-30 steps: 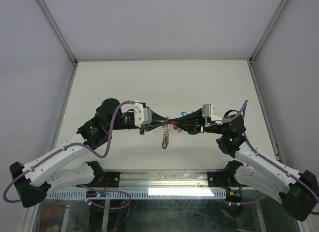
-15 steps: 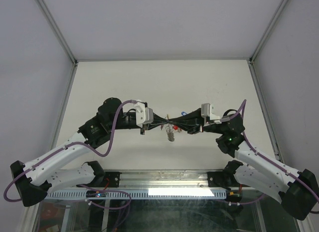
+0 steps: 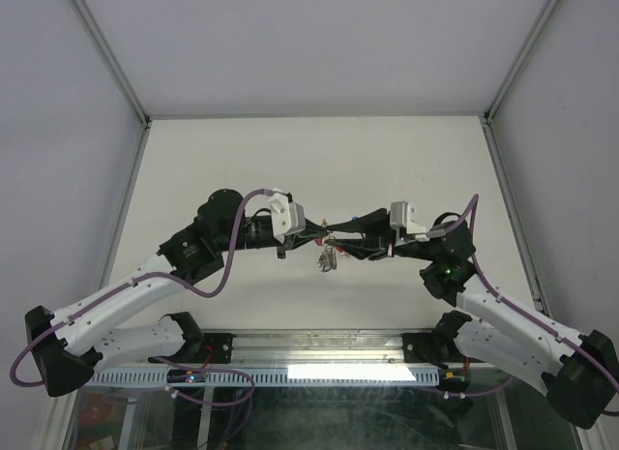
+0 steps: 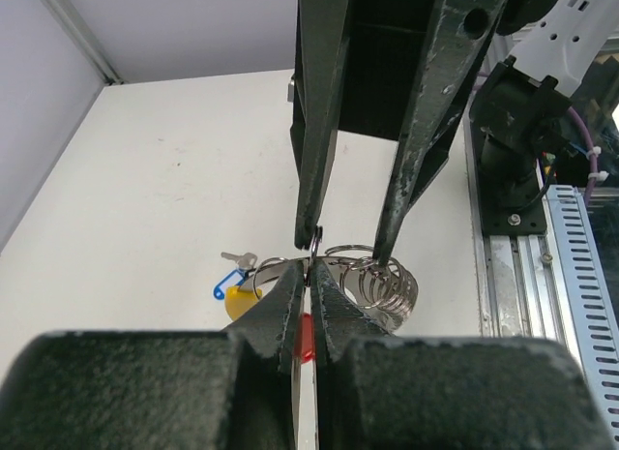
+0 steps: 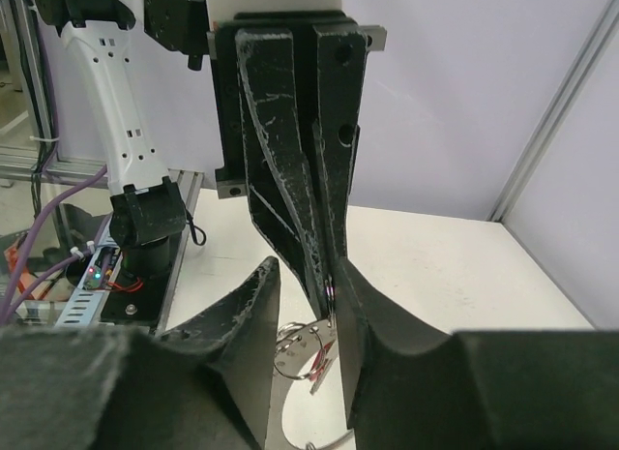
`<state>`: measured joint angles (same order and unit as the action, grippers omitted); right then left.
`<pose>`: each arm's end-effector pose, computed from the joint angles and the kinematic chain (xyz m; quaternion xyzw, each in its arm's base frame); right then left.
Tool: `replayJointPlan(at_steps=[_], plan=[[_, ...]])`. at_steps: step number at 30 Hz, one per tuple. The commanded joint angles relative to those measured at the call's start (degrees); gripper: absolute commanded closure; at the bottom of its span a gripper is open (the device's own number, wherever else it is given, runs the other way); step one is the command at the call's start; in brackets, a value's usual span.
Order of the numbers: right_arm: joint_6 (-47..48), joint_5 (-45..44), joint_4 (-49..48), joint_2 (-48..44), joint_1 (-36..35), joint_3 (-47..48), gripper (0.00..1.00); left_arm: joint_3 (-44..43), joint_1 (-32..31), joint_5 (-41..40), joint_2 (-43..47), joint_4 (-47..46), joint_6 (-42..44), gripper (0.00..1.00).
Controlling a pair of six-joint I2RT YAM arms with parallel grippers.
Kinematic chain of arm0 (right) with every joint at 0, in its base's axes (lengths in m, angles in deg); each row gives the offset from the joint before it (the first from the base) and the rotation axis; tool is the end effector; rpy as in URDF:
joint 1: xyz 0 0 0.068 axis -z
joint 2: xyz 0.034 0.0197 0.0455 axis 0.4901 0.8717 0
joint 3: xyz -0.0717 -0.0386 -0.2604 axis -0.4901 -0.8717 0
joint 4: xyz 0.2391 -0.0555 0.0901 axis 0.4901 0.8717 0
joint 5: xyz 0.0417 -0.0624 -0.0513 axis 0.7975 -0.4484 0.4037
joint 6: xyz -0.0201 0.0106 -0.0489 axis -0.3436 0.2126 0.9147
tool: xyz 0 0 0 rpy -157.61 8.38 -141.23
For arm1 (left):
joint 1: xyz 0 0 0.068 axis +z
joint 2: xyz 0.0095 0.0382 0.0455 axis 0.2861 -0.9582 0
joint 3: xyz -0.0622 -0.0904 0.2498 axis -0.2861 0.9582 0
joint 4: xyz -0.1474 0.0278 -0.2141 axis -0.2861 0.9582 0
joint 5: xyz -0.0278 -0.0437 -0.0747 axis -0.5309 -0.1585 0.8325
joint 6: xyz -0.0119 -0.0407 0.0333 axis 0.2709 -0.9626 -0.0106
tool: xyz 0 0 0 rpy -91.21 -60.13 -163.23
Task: Put the keys on the keyring
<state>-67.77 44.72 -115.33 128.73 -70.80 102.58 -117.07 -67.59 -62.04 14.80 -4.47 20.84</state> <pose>0.1240 0.1422 0.3264 -0.4683 0.3737 0.4725 0.6464 0.1299 -0.1858 0.3584 0.5406 0.5341 -0.3525 0.5460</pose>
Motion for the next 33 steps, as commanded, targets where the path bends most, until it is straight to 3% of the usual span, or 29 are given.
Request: replayJointPlan(at_steps=[1,9,16,24,33], plan=[[2.38,-1.52,1.13,-3.22,-0.47,1.77,0.67,0.97,-0.05,-1.83,0.42,-4.92,1.62,1.0],[11.21,-8.45,14.37,-9.37,-0.43,1.33,0.65,7.24,-0.08,-4.75,4.53,-9.08,7.63,1.0],[11.34,-12.52,17.4,-11.65,-0.3,-1.52,0.65,12.98,-0.02,-6.48,8.38,-11.03,13.8,1.0],[11.97,-16.26,18.82,-11.53,-0.3,-3.98,0.65,15.77,-0.02,-6.81,8.01,-9.02,15.15,1.0],[11.66,-24.77,19.17,-13.53,-0.3,-7.42,0.65,16.65,-1.48,-13.7,7.53,-8.72,20.1,1.0]])
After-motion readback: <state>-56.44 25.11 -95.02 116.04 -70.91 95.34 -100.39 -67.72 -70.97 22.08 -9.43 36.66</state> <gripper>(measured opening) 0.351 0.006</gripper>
